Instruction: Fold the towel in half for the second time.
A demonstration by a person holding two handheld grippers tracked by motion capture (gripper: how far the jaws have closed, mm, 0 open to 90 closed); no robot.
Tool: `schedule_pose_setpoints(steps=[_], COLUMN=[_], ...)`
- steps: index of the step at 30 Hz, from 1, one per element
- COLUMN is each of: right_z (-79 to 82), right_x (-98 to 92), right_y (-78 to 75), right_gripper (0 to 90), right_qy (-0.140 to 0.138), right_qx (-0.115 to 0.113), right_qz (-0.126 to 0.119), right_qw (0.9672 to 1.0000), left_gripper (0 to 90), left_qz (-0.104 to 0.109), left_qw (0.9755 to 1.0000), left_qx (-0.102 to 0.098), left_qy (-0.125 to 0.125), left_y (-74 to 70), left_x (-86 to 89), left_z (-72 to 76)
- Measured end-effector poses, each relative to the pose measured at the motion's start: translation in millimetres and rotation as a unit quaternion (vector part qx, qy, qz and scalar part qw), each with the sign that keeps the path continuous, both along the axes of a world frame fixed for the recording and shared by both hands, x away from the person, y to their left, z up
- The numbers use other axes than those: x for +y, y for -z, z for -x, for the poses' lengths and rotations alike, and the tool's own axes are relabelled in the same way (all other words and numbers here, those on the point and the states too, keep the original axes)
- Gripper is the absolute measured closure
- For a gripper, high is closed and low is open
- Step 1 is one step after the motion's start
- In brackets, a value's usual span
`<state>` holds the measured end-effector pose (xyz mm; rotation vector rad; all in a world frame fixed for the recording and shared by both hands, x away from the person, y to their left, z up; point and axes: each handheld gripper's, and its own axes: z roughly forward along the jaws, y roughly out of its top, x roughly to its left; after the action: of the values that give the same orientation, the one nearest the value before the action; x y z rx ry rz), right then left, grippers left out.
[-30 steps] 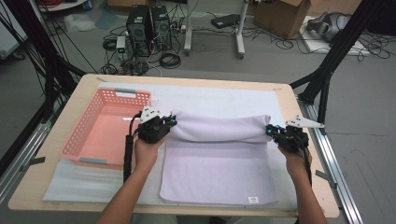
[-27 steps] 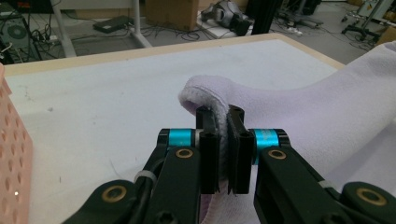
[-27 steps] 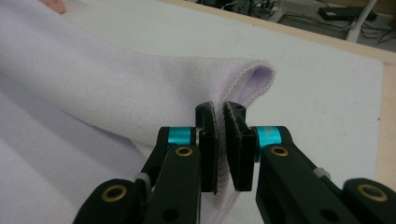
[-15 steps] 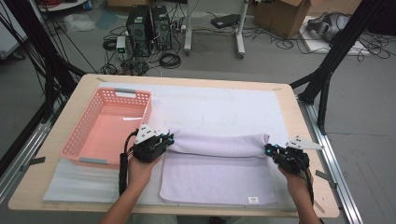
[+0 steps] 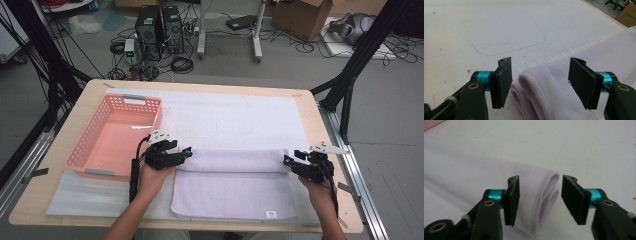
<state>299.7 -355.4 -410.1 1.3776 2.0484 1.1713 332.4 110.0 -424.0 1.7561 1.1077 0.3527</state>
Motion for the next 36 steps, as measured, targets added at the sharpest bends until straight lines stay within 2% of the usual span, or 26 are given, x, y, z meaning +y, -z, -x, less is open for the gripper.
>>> schedule_pose_setpoints(steps=[1, 3, 5, 8, 10, 11, 12, 13, 14, 18, 25, 33, 36], right_z=[-4.7, -14.7, -25.1, -39.9, -46.2, -47.0, -45.5, -43.2, -40.8, -32.3, -8.2, 30.9, 43.0], right_x=[0.4, 2.0, 5.0, 12.6, 15.9, 16.9, 17.7, 17.7, 17.8, 15.3, 14.0, 12.7, 11.6], right_y=[-1.6, -3.5, -3.1, 3.0, 8.7, 9.6, 9.5, 9.1, 8.1, 6.1, 0.8, 0.7, 4.8], right_gripper=[40.5, 36.1, 36.4, 41.4, 53.0, 64.5, 75.5, 80.5, 82.6, 83.4, 82.8, 83.1, 83.3], right_qy=[0.003, 0.014, 0.01, 0.001, -0.011, -0.018, -0.028, -0.036, -0.038, -0.037, -0.042, -0.047, -0.048], right_qx=[0.007, 0.014, 0.027, 0.054, 0.073, 0.075, 0.068, 0.059, 0.053, 0.036, -0.004, -0.034, -0.035], right_qz=[0.001, 0.001, -0.002, 0.013, 0.023, 0.031, 0.036, 0.036, 0.036, 0.026, 0.007, -0.002, -0.005], right_qw=[1.0, 0.9998, 0.9996, 0.9985, 0.997, 0.9965, 0.9967, 0.997, 0.9972, 0.9983, 0.9991, 0.9983, 0.9982], left_gripper=[32.0, 32.0, 34.5, 54.8, 73.0, 81.6, 82.7, 83.6, 83.7, 83.5, 83.2, 83.0, 83.1], left_qz=[0.013, 0.005, 0.001, -0.028, -0.038, -0.044, -0.049, -0.054, -0.048, -0.03, -0.011, 0.019, 0.01], left_qw=[0.9998, 0.9998, 0.9997, 0.998, 0.9968, 0.9968, 0.9967, 0.9967, 0.9973, 0.9979, 0.9965, 0.9935, 0.9924], left_qx=[0.012, 0.019, 0.023, 0.042, 0.047, 0.043, 0.036, 0.023, 0.017, -0.018, -0.053, -0.07, -0.073], left_qy=[-0.001, -0.005, 0.009, 0.037, 0.051, 0.052, 0.054, 0.057, 0.054, 0.054, 0.063, 0.088, 0.098], left_y=[0.9, 1.6, 3.2, 8.3, 10.5, 10.2, 9.1, 6.6, 5.0, -3.4, -2.6, 0.3, 2.4], left_x=[0.8, -1.0, -4.6, -13.1, -16.0, -17.3, -18.0, -17.6, -17.5, -12.3, -2.2, 7.5, 7.1], left_z=[-8.7, -15.2, -19.5, -23.1, -22.6, -21.1, -19.5, -17.3, -16.0, -6.6, 17.3, 51.1, 61.4])
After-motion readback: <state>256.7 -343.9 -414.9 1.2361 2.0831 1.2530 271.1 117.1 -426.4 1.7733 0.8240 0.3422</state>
